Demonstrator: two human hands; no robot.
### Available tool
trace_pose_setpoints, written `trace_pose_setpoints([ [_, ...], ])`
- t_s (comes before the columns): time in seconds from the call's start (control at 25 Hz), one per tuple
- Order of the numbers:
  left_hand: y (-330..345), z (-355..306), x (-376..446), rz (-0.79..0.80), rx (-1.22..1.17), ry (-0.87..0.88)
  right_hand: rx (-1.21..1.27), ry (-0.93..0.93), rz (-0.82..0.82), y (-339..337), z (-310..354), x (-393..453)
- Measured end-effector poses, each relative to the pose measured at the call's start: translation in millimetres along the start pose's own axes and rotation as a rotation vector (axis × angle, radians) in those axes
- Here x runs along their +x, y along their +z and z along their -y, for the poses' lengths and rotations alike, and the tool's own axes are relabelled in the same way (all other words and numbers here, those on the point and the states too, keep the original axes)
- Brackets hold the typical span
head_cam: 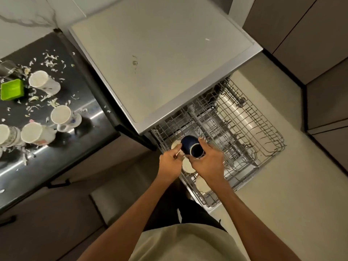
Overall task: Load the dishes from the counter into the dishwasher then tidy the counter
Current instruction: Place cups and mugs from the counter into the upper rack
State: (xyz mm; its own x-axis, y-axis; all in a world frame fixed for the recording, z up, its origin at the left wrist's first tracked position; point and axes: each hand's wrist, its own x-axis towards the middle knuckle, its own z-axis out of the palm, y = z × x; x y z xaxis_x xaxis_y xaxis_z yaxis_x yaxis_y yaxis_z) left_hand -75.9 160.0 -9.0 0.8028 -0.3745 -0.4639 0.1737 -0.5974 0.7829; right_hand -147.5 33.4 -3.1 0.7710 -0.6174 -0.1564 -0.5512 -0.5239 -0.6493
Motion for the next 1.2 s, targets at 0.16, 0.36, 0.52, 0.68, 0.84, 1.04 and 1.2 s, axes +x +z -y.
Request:
trace_pose_setpoints([
  [0.16,10,28,24,0.180,0.453,0.178,0.019,0.159,0.058,22,-8,31],
  [0.36,17,53,38,0.225,0.809,0.090,-0.116,0.158,0.133,59,-11,69],
  [0.52,18,76,46,0.234,0.847,0.076,-0.155,0.135,0.167,84,4,96],
  [0.68,15,91,52,0.232,0.865,0.041,-0.136,0.142,0.221,112,11,112],
  [0.84,10,97,53,0.235,0.886,0.044,-0.188,0.162,0.275,136,18,126],
  [1.04,12,102,52,0.211,0.921,0.046,-0.289,0.117,0.300,151,18,137],
  [1.2,14,104,50,0.185,0.963,0.044,-0.378,0.084,0.261,164,17,133],
])
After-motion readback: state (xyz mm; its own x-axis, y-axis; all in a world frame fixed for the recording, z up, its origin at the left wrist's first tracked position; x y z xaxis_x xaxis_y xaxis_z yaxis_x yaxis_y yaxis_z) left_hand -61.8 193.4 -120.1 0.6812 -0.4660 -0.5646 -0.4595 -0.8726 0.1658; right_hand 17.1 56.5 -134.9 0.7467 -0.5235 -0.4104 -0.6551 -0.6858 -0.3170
